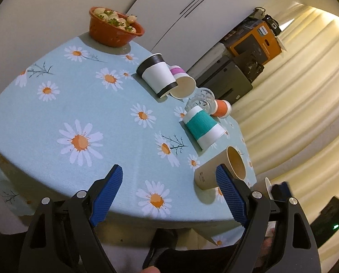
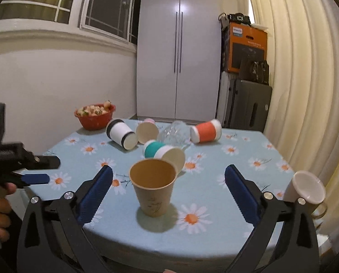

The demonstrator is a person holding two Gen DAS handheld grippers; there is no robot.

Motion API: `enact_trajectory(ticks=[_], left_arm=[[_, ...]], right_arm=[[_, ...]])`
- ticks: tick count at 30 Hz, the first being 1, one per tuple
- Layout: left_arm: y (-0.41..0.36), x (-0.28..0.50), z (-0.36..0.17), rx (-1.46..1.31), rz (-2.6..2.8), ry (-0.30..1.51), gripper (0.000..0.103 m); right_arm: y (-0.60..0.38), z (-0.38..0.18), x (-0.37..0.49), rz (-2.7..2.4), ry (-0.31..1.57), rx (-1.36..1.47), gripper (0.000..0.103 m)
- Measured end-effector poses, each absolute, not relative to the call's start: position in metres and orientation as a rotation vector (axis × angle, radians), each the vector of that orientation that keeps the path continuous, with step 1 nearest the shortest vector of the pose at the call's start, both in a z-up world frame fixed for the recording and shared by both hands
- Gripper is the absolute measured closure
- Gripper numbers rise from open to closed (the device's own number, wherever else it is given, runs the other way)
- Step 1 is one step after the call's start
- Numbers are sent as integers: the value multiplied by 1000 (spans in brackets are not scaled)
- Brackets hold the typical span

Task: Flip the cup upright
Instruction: 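Open the left gripper and withdraw it from the tan cup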

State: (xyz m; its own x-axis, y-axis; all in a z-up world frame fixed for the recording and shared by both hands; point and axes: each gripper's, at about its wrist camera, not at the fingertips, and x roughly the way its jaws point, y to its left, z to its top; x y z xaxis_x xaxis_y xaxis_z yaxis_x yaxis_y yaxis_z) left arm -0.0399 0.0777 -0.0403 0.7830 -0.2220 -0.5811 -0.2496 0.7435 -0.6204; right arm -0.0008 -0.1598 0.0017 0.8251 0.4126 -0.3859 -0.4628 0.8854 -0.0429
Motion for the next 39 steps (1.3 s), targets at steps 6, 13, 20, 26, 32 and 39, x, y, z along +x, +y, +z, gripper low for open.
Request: enact_trajectory(ticks=[6, 13, 20, 26, 32, 39], left_arm=[[71, -43, -29, -695, 21, 663, 11], [57, -47, -3, -578, 0, 624, 7], [34, -43, 22, -374, -31, 603, 7], [16, -38, 26, -251, -47, 585, 7], [9, -32, 16, -215, -57, 640, 7], [1, -34, 14, -196, -72, 627, 7]], right_arm=[[-182, 31, -2, 522, 407, -164, 5], [-205, 42, 10, 556, 508, -132, 5], [-230, 41, 30, 570, 624, -60, 5], [-238, 39, 35, 594, 629, -89, 5], [-240, 27, 41, 597, 656, -83, 5], [-234, 8, 42, 585, 673, -108, 5]])
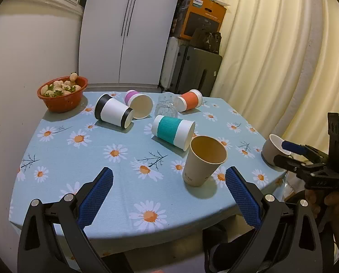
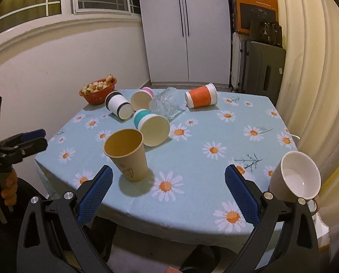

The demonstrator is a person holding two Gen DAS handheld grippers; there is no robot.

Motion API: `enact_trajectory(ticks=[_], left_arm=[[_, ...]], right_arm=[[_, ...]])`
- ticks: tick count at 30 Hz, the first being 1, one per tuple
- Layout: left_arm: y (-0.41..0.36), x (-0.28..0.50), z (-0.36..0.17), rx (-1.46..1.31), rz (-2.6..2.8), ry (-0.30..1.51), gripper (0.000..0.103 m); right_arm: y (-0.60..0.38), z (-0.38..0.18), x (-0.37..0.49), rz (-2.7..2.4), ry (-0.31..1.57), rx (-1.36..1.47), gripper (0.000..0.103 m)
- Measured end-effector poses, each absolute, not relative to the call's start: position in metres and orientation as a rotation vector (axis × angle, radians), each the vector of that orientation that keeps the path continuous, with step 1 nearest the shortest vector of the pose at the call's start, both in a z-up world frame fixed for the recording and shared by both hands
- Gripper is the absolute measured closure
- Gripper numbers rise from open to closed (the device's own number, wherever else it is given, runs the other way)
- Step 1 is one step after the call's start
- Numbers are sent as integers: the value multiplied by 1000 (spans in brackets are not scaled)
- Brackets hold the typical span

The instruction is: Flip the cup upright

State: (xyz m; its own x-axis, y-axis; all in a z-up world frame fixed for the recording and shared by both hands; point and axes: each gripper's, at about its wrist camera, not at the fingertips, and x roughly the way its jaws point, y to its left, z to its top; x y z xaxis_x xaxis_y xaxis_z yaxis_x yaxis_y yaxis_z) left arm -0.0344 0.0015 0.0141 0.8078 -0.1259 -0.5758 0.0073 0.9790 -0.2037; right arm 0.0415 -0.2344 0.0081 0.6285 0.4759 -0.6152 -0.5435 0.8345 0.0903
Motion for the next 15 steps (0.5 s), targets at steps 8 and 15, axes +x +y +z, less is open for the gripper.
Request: enact_trajectory(ticks=[8, 15], left_arm=[[2, -39, 12, -205, -52, 620, 7], [-4, -40, 11, -180, -58, 625, 7]], right_arm=[[-230, 6, 39, 577, 651, -127, 5], [-231, 5, 39, 572, 653, -123, 5]])
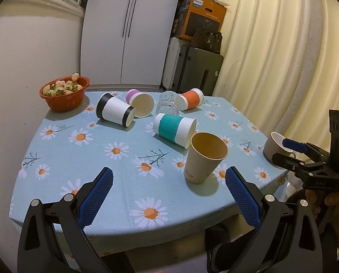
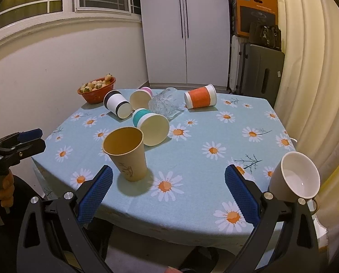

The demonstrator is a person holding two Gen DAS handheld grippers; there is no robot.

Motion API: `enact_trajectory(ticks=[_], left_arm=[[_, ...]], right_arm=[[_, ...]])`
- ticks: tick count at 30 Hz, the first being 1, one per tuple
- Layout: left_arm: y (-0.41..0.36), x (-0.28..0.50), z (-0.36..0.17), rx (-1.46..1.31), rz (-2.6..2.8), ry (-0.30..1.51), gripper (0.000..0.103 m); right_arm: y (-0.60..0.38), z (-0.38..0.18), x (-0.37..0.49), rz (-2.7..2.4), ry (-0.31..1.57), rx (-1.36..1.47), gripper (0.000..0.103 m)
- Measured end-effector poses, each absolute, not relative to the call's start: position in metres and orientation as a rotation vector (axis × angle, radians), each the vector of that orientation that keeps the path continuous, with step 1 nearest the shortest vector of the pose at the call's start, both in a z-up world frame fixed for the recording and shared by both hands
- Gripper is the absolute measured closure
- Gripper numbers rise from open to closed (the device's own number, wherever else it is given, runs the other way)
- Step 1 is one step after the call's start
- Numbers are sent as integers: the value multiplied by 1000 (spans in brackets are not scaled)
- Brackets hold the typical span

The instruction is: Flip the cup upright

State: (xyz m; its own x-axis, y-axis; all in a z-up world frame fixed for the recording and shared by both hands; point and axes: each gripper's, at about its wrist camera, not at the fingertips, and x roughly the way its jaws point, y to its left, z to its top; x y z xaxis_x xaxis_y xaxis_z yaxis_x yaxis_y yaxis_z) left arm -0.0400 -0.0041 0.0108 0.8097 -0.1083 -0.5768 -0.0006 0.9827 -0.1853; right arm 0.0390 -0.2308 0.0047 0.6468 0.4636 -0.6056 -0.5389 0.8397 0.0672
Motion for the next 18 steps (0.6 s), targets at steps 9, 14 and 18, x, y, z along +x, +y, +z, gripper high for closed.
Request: enact_trajectory(ticks=[9, 14, 18], left_arm=[[-5, -39, 10, -180, -61, 628, 7], [-5, -39, 8, -176, -59, 628, 7], [-6, -39, 8, -178, -58, 628, 7]], right_arm=[[-230, 4, 40, 566, 658, -120, 5], [-229, 2, 40, 567, 662, -126, 5], [-228, 1, 40, 567, 662, -131, 5]])
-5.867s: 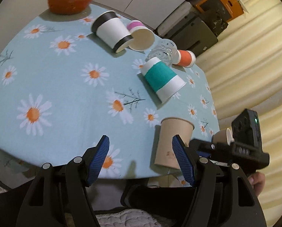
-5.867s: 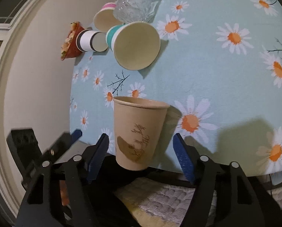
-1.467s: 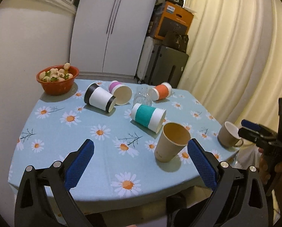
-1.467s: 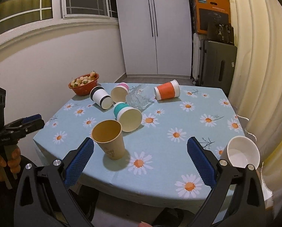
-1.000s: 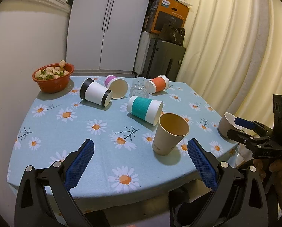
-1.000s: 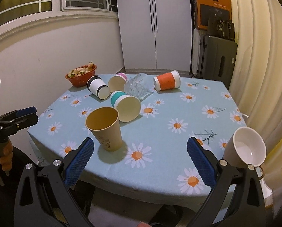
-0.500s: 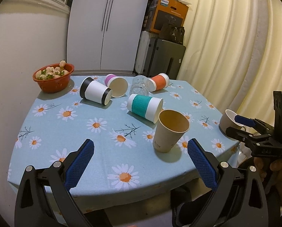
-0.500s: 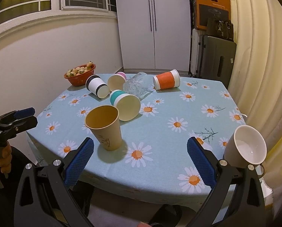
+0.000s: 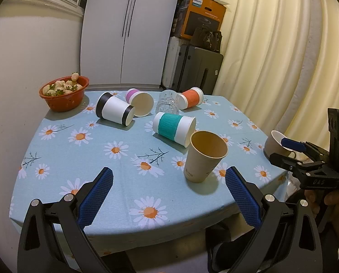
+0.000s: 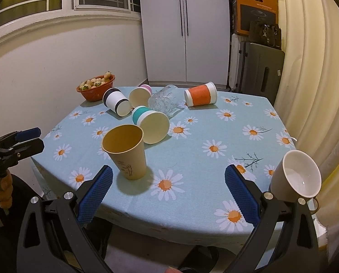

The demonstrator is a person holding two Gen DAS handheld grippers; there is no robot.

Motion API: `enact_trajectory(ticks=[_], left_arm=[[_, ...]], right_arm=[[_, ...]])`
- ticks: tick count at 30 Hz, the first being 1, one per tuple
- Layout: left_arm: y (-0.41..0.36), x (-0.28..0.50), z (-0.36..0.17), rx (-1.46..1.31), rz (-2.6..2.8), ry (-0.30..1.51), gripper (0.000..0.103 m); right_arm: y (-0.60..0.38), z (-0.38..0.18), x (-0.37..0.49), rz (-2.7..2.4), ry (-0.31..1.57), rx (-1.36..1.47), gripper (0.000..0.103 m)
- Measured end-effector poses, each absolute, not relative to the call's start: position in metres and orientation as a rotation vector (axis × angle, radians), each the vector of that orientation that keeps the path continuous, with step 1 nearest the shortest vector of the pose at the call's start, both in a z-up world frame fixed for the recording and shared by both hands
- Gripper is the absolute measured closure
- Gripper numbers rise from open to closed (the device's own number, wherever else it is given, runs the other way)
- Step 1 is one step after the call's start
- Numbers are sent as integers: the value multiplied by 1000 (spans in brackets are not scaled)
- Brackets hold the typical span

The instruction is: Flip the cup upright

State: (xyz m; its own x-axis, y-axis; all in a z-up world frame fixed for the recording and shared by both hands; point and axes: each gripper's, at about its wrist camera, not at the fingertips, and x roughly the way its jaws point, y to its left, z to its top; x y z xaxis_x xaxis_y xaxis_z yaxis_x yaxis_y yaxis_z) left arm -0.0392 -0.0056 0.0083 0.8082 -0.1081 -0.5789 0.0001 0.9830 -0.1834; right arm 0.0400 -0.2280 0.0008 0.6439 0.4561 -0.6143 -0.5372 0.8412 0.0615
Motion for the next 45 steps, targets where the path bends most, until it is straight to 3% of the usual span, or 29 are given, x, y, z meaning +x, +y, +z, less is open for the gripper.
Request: enact_trajectory(ticks=[45], left_arm=[[-4, -42, 12, -175, -50, 616, 7]], right_arm=[[-227, -2, 41, 555, 671, -132, 5]])
